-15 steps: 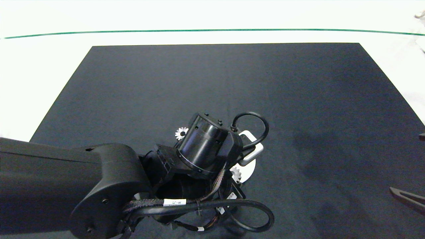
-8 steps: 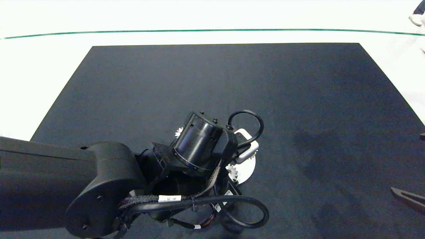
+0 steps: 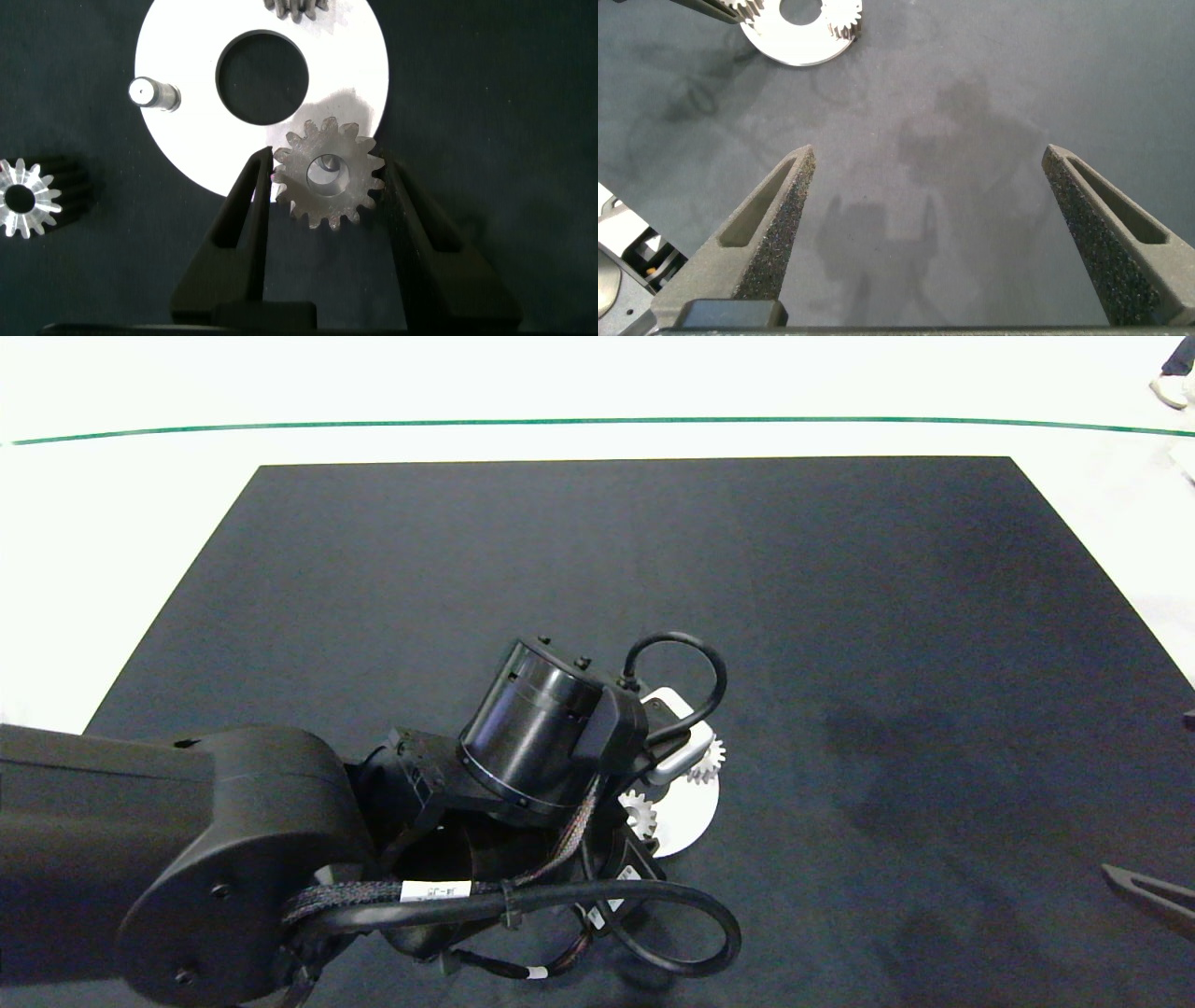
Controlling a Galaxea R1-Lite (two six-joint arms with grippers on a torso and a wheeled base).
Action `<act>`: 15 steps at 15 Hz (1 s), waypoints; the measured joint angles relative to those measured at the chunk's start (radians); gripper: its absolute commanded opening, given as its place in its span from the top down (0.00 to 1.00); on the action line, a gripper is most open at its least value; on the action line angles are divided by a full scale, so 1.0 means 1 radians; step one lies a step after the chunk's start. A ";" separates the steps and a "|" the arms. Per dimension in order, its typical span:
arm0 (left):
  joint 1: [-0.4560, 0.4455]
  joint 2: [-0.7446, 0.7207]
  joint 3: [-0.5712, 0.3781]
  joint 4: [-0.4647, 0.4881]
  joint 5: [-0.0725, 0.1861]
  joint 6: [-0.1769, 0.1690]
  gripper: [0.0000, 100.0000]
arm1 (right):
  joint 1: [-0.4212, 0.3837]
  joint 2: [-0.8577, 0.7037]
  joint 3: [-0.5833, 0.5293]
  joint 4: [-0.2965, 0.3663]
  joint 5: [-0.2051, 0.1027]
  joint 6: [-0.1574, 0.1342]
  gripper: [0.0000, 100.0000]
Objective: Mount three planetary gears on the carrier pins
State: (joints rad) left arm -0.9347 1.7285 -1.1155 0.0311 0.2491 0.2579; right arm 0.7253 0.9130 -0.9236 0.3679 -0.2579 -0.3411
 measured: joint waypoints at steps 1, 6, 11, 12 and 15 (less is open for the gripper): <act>0.000 -0.002 0.004 0.000 0.000 0.000 0.93 | -0.001 -0.001 0.000 0.000 -0.001 0.000 0.00; -0.001 -0.006 0.023 -0.005 0.000 -0.002 0.93 | -0.002 -0.003 0.001 0.000 -0.001 0.000 0.00; -0.006 0.000 0.023 -0.010 0.002 -0.001 0.93 | -0.002 -0.007 0.001 0.000 -0.001 0.000 0.00; -0.006 0.004 0.022 -0.013 0.002 -0.001 0.93 | -0.002 -0.008 0.001 0.000 -0.001 0.000 0.00; -0.006 0.024 0.012 -0.059 0.002 0.004 0.93 | -0.002 -0.009 0.000 0.000 -0.001 0.000 0.00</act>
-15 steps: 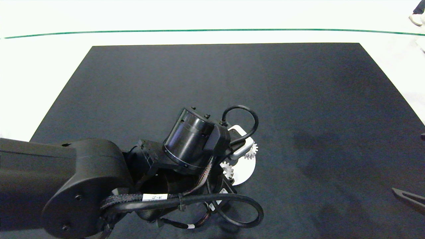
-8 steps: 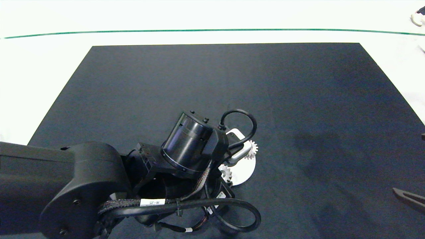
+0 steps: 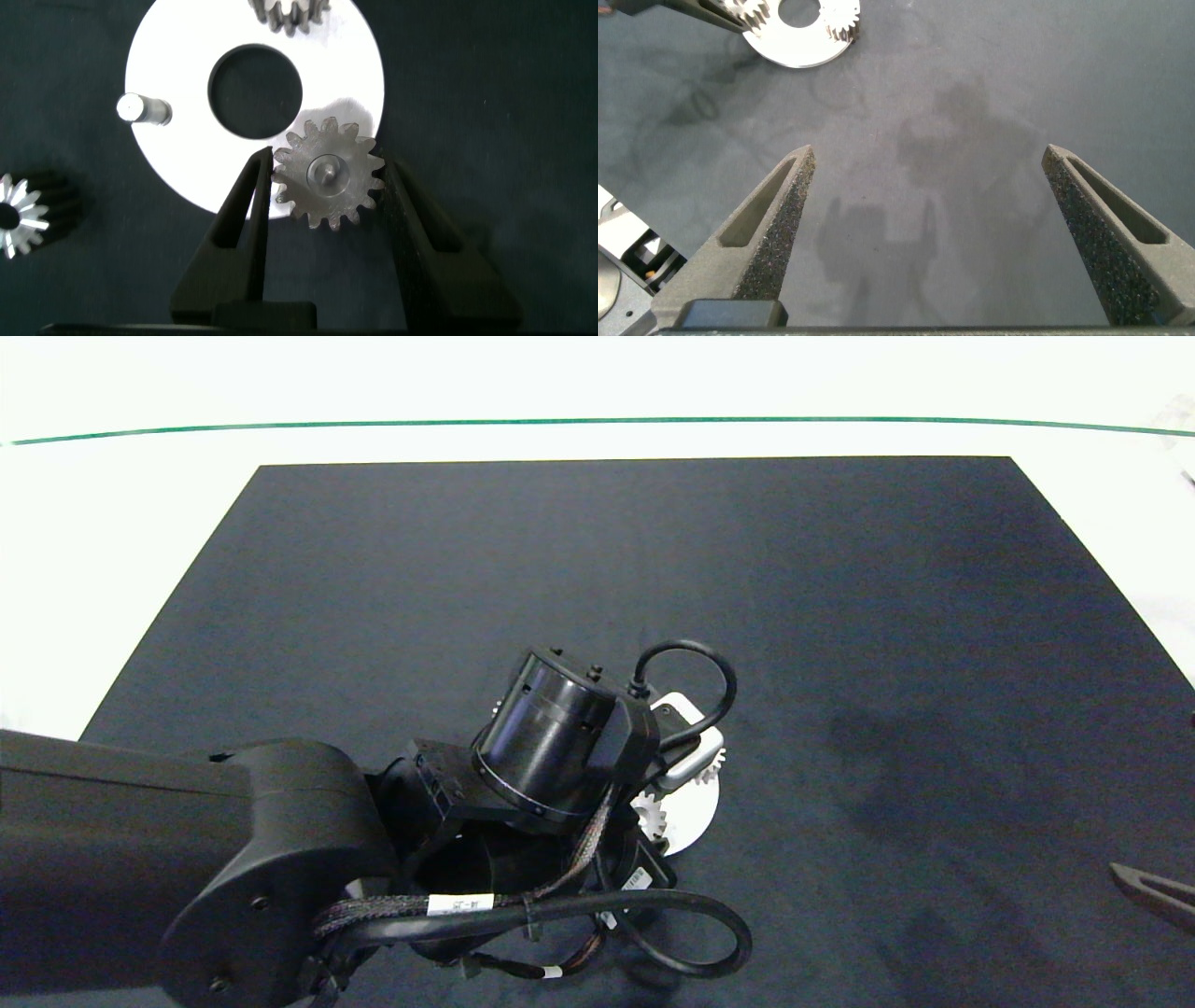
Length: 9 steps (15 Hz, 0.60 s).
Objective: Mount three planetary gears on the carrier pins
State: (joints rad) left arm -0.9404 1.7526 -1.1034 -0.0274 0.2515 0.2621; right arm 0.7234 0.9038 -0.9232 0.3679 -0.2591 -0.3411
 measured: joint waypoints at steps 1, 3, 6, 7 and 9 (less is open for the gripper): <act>0.000 0.005 -0.001 0.000 0.000 0.000 0.93 | 0.000 0.000 0.000 0.000 0.000 0.000 0.00; 0.001 0.011 -0.001 0.000 0.001 -0.001 0.93 | 0.000 0.000 0.000 0.000 0.000 0.000 0.00; 0.001 0.012 0.004 -0.002 0.002 0.000 0.93 | 0.000 0.000 0.001 0.000 0.000 0.000 0.00; 0.001 0.012 0.005 -0.001 0.002 0.000 0.93 | 0.000 0.000 0.001 0.000 0.000 0.000 0.00; 0.003 0.012 0.006 0.007 0.003 0.000 0.93 | 0.001 0.000 0.001 0.000 0.000 -0.001 0.00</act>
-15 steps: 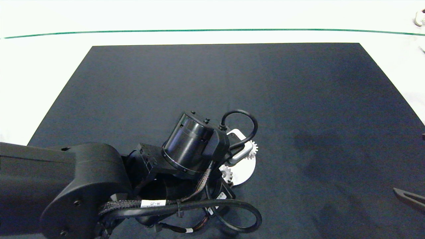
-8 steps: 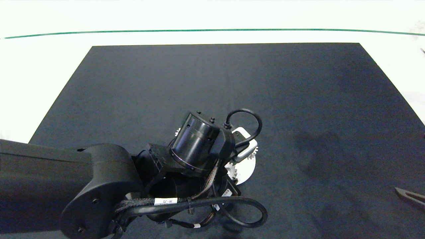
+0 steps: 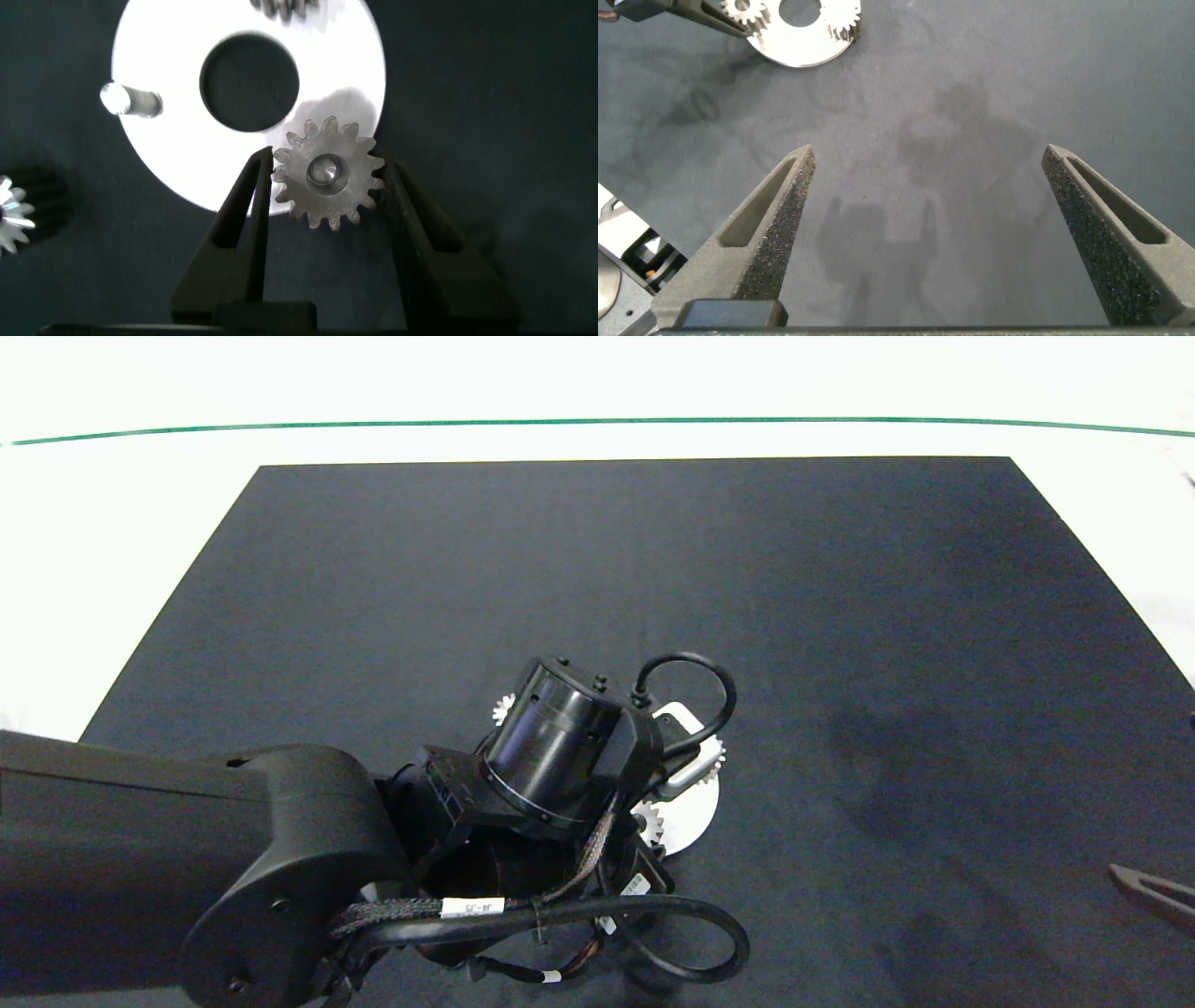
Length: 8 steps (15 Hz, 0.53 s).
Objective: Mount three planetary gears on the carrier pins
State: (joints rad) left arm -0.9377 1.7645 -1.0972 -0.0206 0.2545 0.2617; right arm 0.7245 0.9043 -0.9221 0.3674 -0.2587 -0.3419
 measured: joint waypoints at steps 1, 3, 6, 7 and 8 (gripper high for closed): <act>0.000 0.001 0.000 0.000 0.000 -0.001 0.93 | 0.000 0.000 0.000 0.000 0.000 -0.003 0.00; -0.002 0.001 0.001 -0.002 0.000 -0.002 0.93 | 0.000 0.000 0.000 0.000 0.001 -0.004 0.00; -0.004 0.003 0.001 -0.004 0.002 -0.002 0.93 | -0.001 0.001 0.001 0.000 0.001 -0.005 0.00; -0.002 0.003 0.001 -0.004 0.002 -0.002 0.93 | 0.000 0.001 0.001 0.000 0.001 -0.005 0.00; -0.001 0.003 0.000 -0.004 0.002 -0.002 0.93 | 0.000 0.002 0.001 0.000 0.001 -0.006 0.00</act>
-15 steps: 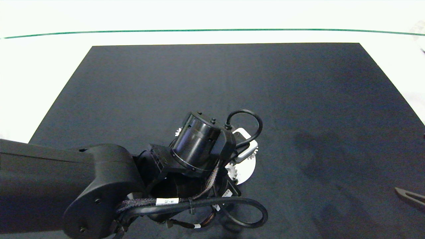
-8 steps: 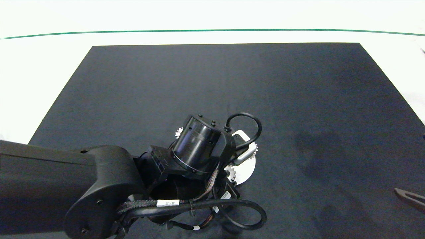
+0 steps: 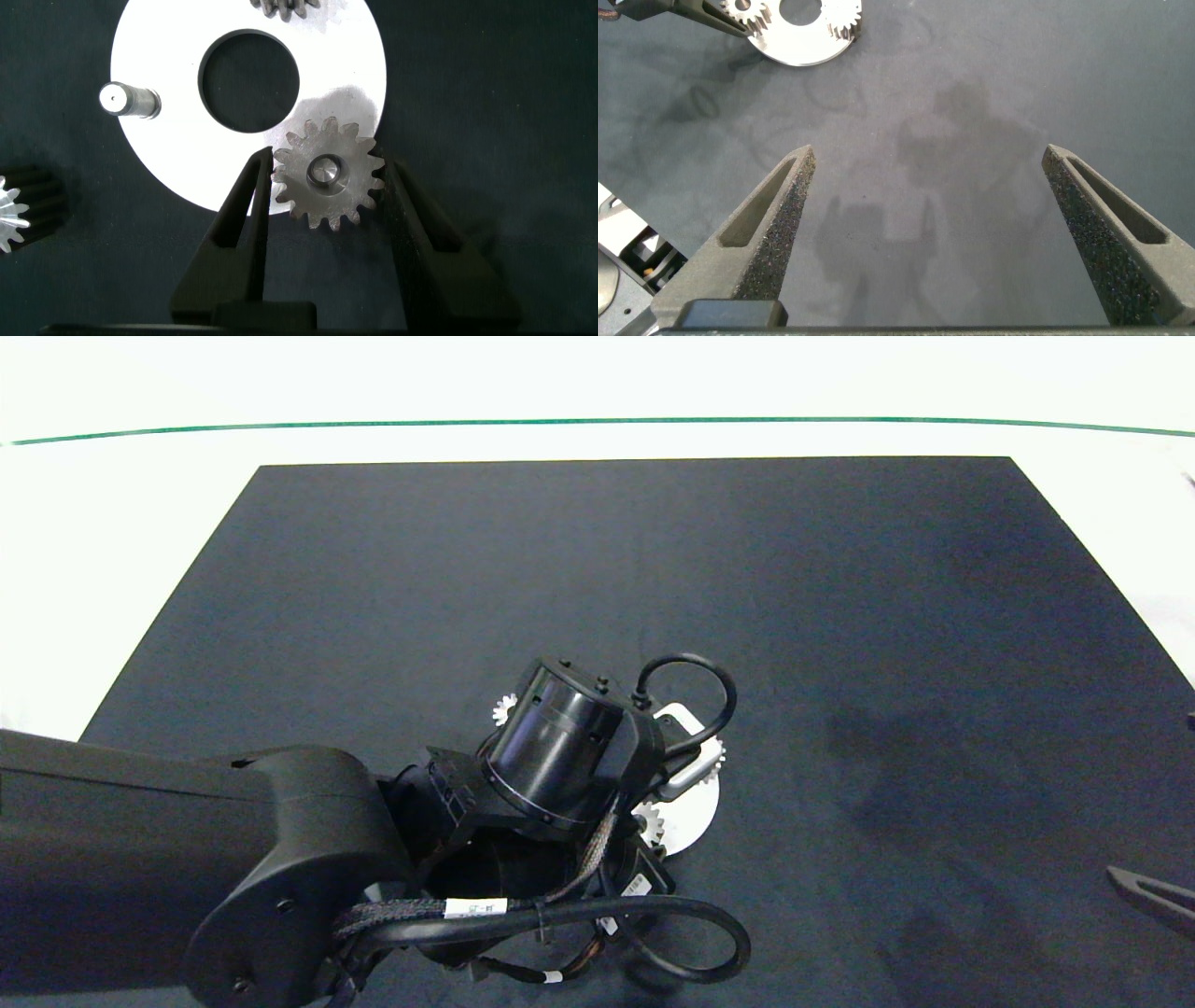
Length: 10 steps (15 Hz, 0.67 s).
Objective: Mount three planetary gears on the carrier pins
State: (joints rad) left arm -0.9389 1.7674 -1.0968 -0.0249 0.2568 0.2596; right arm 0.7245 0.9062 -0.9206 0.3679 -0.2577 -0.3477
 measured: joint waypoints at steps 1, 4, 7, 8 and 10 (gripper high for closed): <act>0.001 0.000 0.000 0.000 0.000 0.000 0.93 | 0.000 0.000 0.001 0.000 0.000 0.000 0.00; 0.001 0.001 0.004 -0.001 0.000 0.000 0.93 | 0.001 0.000 0.002 0.000 0.000 0.000 0.00; 0.003 0.001 0.008 -0.001 0.001 0.000 0.93 | 0.000 0.001 0.003 0.000 0.000 0.000 0.00; 0.003 0.001 0.008 -0.001 0.001 0.000 0.93 | 0.000 0.001 0.003 0.000 0.000 0.000 0.00; 0.003 0.001 0.008 -0.001 0.001 0.000 0.93 | 0.000 0.001 0.003 0.000 0.000 0.000 0.00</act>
State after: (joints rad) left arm -0.9362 1.7685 -1.0891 -0.0260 0.2577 0.2596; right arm 0.7249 0.9068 -0.9174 0.3679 -0.2577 -0.3477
